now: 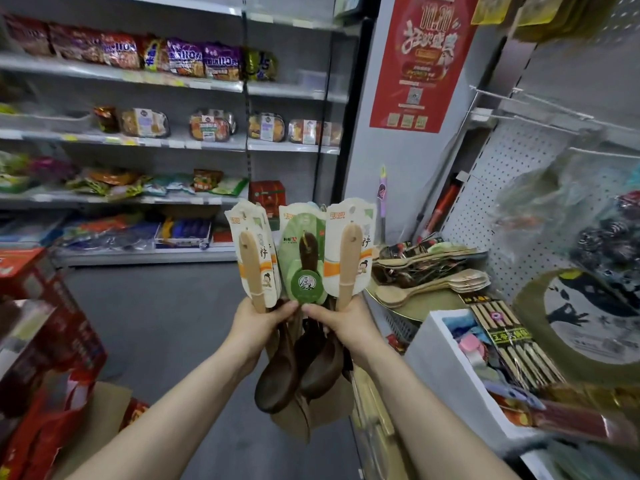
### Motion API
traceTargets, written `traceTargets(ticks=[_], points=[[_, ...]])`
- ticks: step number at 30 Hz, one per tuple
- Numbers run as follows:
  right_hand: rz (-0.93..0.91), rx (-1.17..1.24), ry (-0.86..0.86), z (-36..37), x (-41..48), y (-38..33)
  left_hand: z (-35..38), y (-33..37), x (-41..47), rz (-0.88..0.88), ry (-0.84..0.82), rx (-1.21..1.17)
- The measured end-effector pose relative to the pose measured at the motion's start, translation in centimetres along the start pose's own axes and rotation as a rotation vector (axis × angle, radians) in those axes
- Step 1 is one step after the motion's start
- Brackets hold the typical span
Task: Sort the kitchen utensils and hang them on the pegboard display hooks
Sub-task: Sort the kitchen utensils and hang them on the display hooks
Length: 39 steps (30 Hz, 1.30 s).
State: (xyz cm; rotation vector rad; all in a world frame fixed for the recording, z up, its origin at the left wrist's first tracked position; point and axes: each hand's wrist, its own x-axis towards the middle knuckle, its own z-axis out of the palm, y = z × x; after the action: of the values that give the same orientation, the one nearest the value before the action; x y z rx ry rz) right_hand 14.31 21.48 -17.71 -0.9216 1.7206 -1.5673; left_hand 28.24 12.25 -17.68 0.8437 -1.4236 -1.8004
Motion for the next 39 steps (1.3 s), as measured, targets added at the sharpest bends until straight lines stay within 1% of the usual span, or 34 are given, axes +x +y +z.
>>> traceTargets(ticks=[6, 15, 18, 22, 31, 35, 39], points=[[0.042, 0.048, 0.100, 1.6, 6.9, 0.7, -1.1, -0.1, 8.5, -0.026, -0.092, -0.019], [0.035, 0.039, 0.220, 6.7, 17.9, -0.7, -5.7, 3.1, 21.5, -0.013, -0.227, -0.022], [0.056, 0.040, 0.242, 7.8, 20.7, -0.7, -6.7, 3.5, 24.9, -0.003, -0.265, 0.008], [0.053, 0.042, 0.257, 8.2, 23.6, -0.7, -6.9, 3.2, 28.4, -0.034, -0.298, -0.019], [0.068, 0.068, 0.341, 5.2, 31.9, 1.8, -3.5, 1.8, 37.6, -0.075, -0.346, 0.012], [0.053, 0.096, 0.382, 1.9, 36.9, 2.1, 0.2, 1.5, 43.5, -0.067, -0.382, 0.062], [0.049, 0.080, 0.445, -2.7, 41.1, 2.0, 5.3, 1.7, 49.1, -0.061, -0.459, 0.095]])
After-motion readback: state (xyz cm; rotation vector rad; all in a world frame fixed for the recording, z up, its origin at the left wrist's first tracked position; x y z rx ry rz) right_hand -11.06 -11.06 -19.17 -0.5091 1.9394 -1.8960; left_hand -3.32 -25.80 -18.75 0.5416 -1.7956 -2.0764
